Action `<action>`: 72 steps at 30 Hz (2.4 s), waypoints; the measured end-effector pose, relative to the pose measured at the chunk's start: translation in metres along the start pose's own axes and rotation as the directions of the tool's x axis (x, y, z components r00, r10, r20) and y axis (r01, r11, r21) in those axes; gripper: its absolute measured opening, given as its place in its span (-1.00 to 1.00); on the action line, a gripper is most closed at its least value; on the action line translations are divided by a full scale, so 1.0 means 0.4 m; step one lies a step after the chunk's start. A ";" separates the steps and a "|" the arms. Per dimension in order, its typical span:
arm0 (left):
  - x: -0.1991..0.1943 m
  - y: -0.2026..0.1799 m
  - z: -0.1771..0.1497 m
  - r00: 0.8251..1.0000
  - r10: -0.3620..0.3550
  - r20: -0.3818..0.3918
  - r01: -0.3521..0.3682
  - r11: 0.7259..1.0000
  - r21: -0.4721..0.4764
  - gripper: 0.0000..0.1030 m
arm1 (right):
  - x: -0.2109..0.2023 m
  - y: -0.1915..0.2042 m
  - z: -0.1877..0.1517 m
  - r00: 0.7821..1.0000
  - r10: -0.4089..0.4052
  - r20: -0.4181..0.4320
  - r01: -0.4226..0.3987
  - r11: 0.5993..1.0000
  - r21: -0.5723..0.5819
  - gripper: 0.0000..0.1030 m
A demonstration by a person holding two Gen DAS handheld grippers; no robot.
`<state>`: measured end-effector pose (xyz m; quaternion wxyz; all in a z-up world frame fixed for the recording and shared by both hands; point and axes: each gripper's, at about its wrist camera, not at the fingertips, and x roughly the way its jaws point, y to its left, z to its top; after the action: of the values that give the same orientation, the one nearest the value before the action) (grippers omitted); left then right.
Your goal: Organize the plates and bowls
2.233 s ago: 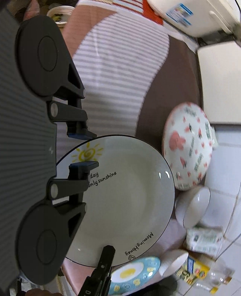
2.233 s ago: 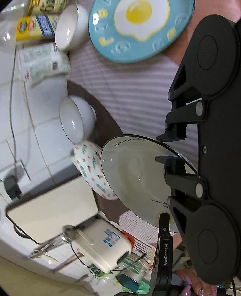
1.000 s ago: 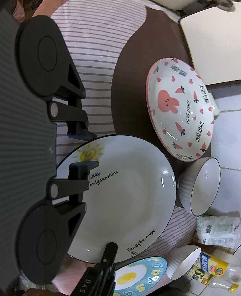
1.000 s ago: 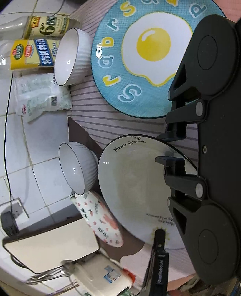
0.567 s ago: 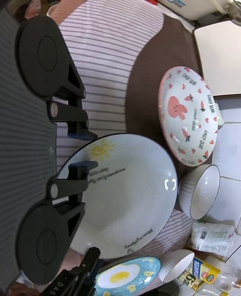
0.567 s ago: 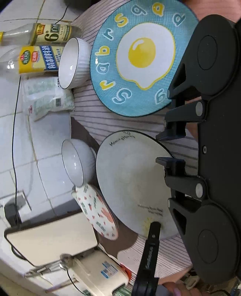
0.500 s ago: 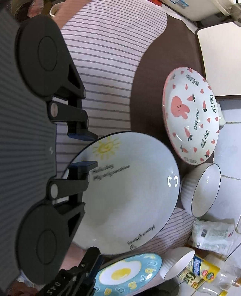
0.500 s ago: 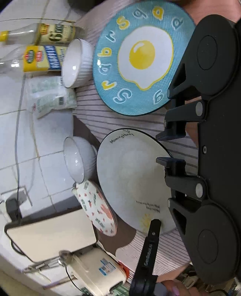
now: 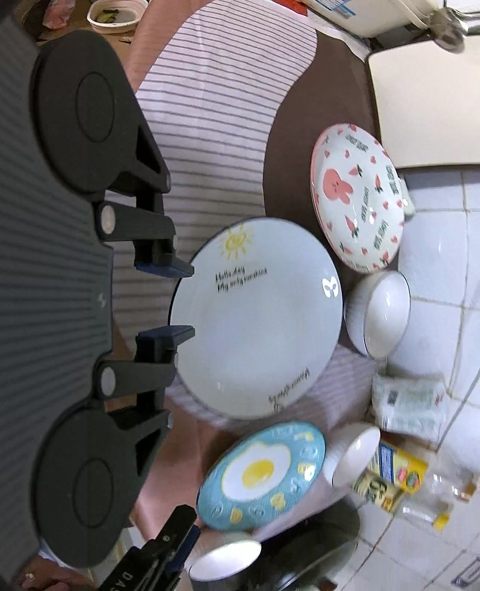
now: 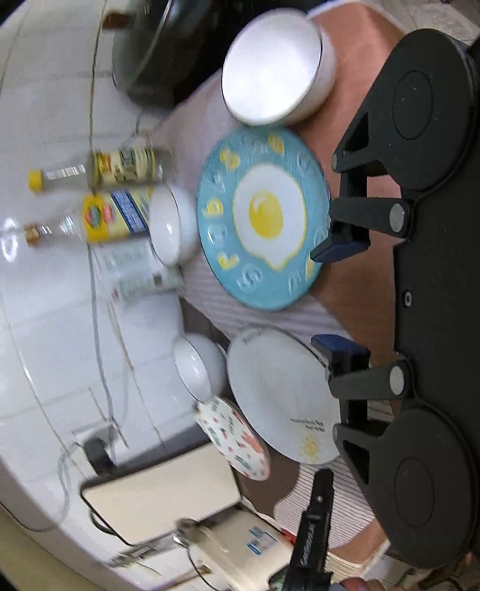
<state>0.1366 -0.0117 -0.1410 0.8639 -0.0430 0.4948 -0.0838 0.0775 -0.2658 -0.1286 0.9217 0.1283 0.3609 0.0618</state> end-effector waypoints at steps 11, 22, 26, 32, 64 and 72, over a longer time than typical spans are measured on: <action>-0.078 -0.161 0.020 0.990 -0.136 0.037 0.131 0.983 0.130 -0.20 | -0.099 -0.066 -0.033 0.998 -0.048 0.051 0.043 0.994 0.097 0.44; -0.066 -0.301 0.077 0.976 -0.217 0.016 0.204 0.938 0.280 0.13 | -0.093 -0.128 -0.050 0.983 -0.101 0.155 0.064 0.971 0.231 0.73; -0.032 -0.326 0.115 0.972 -0.233 0.027 0.211 0.919 0.334 0.27 | -0.057 -0.147 -0.060 0.979 -0.104 0.173 0.054 0.960 0.274 0.74; 0.075 -0.348 0.183 0.973 -0.231 0.010 0.206 0.887 0.414 0.31 | 0.042 -0.190 -0.079 0.992 -0.067 0.109 0.018 0.915 0.402 0.73; 0.445 -0.343 0.329 0.934 -0.229 -0.275 0.327 0.857 0.398 -0.50 | 0.177 -0.236 -0.075 0.981 -0.170 0.094 0.081 0.797 0.599 -0.41; 0.447 -0.337 0.326 0.934 -0.248 -0.257 0.334 0.861 0.384 -0.49 | 0.183 -0.243 -0.075 0.983 -0.167 0.081 0.092 0.816 0.571 -0.59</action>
<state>0.3241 -0.1788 -0.2052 0.7759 0.0784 0.5365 -0.3225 0.1126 -0.3382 -0.2245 0.8655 0.3739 0.3115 -0.1189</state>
